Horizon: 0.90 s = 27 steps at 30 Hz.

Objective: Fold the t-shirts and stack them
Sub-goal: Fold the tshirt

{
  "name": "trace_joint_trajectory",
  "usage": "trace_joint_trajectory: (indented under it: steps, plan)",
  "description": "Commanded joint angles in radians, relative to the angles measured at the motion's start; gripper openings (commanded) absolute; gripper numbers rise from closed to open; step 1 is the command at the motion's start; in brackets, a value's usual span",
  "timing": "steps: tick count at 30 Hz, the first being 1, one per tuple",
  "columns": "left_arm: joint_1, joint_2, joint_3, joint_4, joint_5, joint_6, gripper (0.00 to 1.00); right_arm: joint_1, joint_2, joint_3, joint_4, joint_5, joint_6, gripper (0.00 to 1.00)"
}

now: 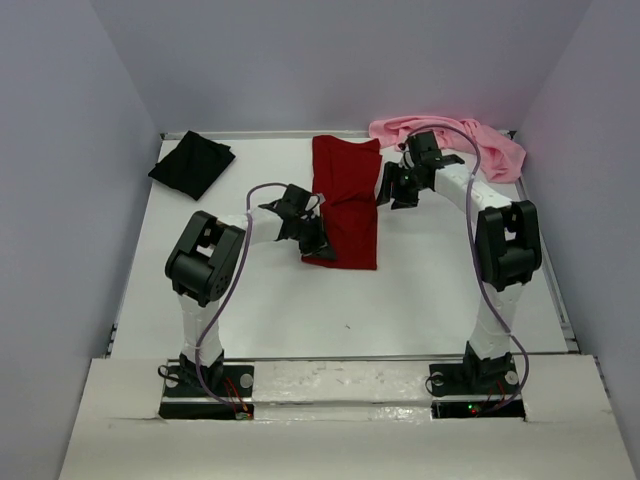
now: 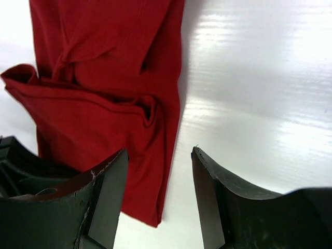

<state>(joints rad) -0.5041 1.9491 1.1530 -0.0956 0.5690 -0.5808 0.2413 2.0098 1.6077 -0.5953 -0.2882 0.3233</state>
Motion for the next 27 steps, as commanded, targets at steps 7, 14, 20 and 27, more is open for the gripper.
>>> trace_joint_trajectory:
  steps: [7,14,20,27]
  plan:
    - [0.001,-0.052,0.051,-0.119,-0.112,0.064,0.74,0.001,-0.115,-0.143,0.032,-0.120,0.057,0.57]
    - [-0.001,-0.099,0.068,-0.128,-0.109,0.073,0.99,0.001,-0.143,-0.193,0.040,-0.137,0.059,0.57]
    - [-0.001,-0.186,0.128,-0.193,-0.129,0.102,0.99,0.001,-0.195,-0.302,0.075,-0.187,0.102,0.57]
    - [-0.001,-0.236,0.229,-0.297,-0.063,0.131,0.99,0.001,-0.261,-0.460,0.164,-0.281,0.181,0.56]
